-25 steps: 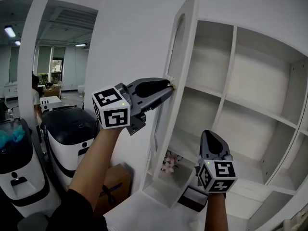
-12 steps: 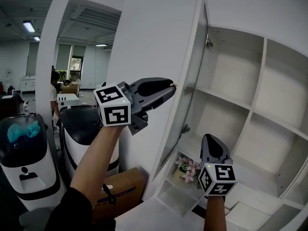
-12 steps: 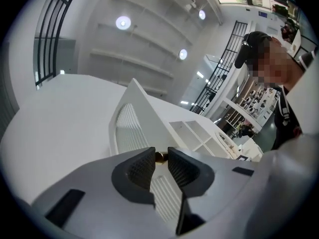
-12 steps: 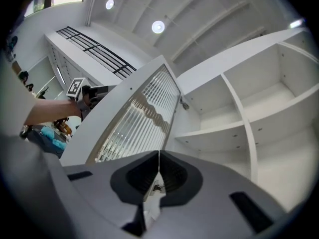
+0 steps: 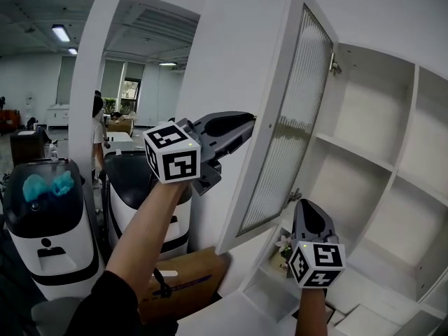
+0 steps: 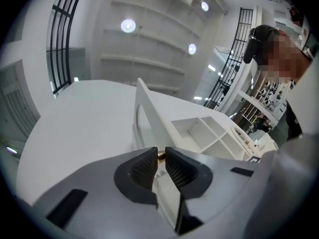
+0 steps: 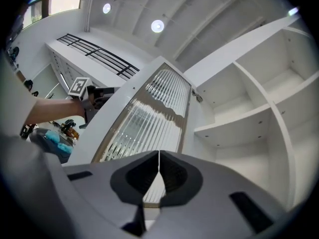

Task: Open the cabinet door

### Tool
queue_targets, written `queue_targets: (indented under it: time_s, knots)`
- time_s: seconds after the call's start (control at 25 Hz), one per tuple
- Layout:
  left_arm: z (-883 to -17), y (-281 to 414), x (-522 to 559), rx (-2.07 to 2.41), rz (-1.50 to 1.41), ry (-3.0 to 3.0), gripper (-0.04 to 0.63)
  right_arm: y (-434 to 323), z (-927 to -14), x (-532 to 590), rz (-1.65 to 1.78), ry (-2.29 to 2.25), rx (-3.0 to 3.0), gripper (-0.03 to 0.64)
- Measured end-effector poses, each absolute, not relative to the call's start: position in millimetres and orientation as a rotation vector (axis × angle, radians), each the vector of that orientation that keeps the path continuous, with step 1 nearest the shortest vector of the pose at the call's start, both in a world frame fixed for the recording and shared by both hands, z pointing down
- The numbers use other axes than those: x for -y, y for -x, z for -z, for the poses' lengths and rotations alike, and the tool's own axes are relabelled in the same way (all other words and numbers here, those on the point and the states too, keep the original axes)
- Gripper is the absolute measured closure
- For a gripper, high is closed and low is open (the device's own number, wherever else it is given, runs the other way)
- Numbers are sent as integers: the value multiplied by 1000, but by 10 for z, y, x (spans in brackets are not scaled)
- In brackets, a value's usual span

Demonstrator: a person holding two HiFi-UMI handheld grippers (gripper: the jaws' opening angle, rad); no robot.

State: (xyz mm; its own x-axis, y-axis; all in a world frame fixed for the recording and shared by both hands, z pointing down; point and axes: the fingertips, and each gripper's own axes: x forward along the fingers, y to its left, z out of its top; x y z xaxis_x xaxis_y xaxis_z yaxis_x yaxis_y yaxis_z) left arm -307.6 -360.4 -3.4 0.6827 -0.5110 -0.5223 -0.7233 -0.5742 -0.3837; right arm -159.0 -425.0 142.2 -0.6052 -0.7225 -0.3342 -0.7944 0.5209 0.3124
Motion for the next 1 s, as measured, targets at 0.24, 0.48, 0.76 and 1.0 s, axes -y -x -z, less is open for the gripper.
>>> queue_targets:
  time_s: [0.24, 0.48, 0.76, 1.0]
  knots:
    - [28, 3134, 3670, -1000, -487, 2287, 555, 1690, -1448, 4320, -654, 1278, -2610, 595]
    - [58, 3234, 3648, -1056, -506, 2254, 586, 1764, -1475, 4332, -656, 1260, -2627, 595]
    - [75, 3328, 3518, -1143, -513, 2199, 586, 1703, -1402, 4235, -659, 1256, -2610, 595]
    - [131, 3306, 3299, -1193, -546, 2163, 586, 1567, -1294, 4048, -661, 1251, -2582, 595]
